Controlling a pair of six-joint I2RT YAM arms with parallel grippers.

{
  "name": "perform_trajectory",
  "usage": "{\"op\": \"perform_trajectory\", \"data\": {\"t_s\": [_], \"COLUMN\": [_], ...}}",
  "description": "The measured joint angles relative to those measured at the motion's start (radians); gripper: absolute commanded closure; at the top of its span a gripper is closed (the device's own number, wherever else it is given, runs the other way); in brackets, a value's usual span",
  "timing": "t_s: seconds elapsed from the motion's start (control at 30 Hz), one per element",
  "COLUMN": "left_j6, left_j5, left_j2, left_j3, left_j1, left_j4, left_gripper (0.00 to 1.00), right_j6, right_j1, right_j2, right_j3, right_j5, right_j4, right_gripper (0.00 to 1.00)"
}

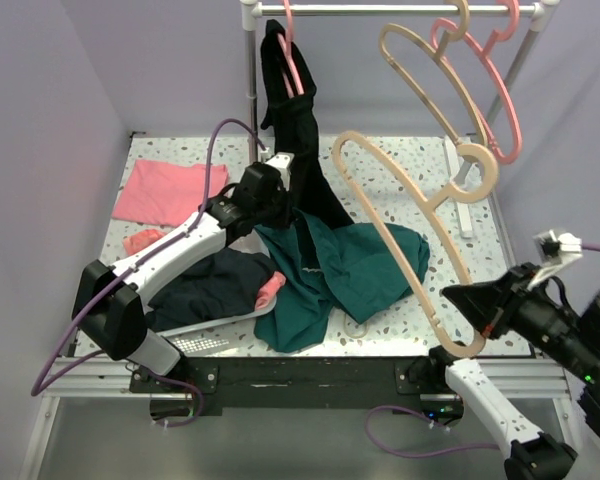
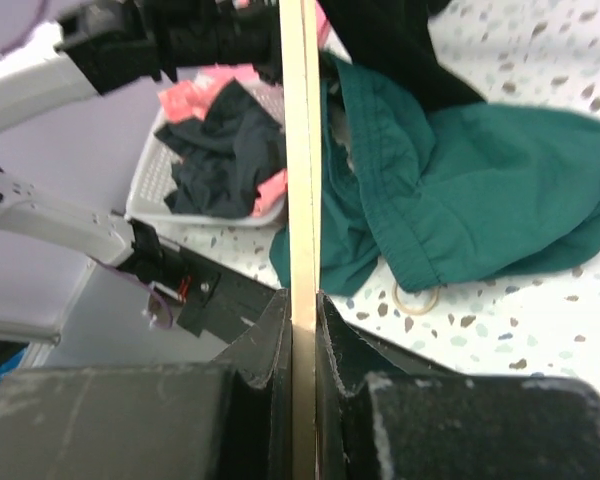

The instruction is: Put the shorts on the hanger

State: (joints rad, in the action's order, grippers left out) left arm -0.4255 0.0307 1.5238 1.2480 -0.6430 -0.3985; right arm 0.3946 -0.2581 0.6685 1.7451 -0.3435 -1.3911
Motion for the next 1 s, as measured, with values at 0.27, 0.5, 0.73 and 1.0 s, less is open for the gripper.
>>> {"op": "perform_trajectory", "data": {"t_s": [0.27,0.5,0.73,1.0], "left_j6": [0.002,0.019,0.029,0.05], "left_j5": [0.013,0.055,0.076,0.069], "left_j2": [-0.011,-0.053,-0.079,-0.073], "left_j3": [-0.003,-0.005,-0.009,0.007], "left_j1": [0.001,0.034,0.048,0.048], "left_j4": [-0.017,-0.061,-0.077,-0.098], "left_gripper": [1.0,1.0,1.0,1.0], "right_j6": [-0.007,-0.049,-0.062,-0.063], "right_j1": [0.005,0.041,0.042,0.042], "right_j2": [-0.058,-0.019,-0.017,-0.037], "right_j3": [0.014,-0.111,-0.256,-0.377], "right_j5": [-0.1,-0.183,-0.199,-0.2], "right_j4": [0.021,0.011,0.012,0.011], "right_gripper": [1.0,1.0,1.0,1.0]}}
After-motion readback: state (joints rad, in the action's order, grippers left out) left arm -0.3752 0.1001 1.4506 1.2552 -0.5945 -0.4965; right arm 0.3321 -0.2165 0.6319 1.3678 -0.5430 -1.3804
